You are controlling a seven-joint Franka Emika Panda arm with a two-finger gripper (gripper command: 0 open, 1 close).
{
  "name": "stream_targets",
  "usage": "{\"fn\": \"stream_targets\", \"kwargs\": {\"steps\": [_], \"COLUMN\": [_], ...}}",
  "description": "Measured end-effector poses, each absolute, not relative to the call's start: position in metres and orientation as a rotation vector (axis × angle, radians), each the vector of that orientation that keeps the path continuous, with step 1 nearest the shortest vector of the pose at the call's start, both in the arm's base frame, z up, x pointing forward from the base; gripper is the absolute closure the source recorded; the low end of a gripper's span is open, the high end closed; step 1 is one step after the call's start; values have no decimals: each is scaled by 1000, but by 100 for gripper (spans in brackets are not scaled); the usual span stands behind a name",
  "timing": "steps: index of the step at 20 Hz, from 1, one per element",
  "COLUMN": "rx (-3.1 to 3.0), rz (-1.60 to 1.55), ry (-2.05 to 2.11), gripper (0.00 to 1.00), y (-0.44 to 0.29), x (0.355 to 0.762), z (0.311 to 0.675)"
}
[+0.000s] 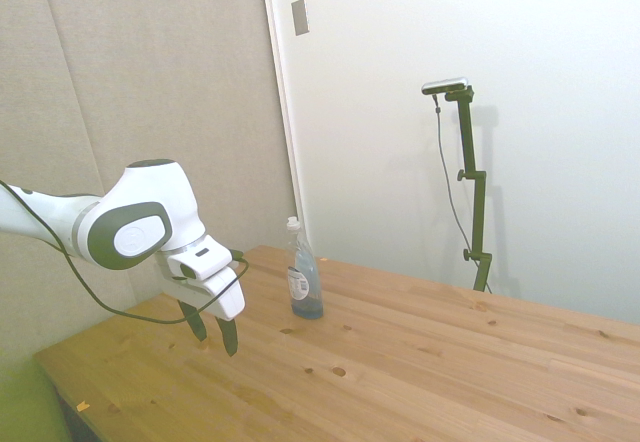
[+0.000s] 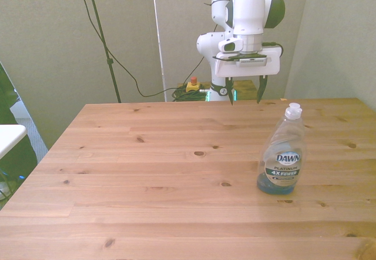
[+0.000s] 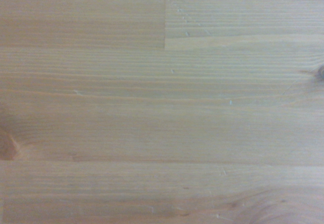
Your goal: Knock down the dish soap
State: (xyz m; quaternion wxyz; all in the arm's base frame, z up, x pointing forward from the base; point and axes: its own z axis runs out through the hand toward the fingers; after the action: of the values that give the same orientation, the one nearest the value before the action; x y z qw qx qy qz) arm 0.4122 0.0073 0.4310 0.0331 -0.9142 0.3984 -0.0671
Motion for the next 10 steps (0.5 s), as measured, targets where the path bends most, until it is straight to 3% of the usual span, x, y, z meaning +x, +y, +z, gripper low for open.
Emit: {"fn": "stream_targets", "kwargs": {"steps": [7, 8, 10], "rx": [-2747, -2730, -2690], "rz": [-275, -291, -347], "ry": [1318, 1333, 1363], "gripper": [0, 100, 100], "y": [34, 39, 48], "x": [430, 437, 458], "z": [448, 452, 457]}}
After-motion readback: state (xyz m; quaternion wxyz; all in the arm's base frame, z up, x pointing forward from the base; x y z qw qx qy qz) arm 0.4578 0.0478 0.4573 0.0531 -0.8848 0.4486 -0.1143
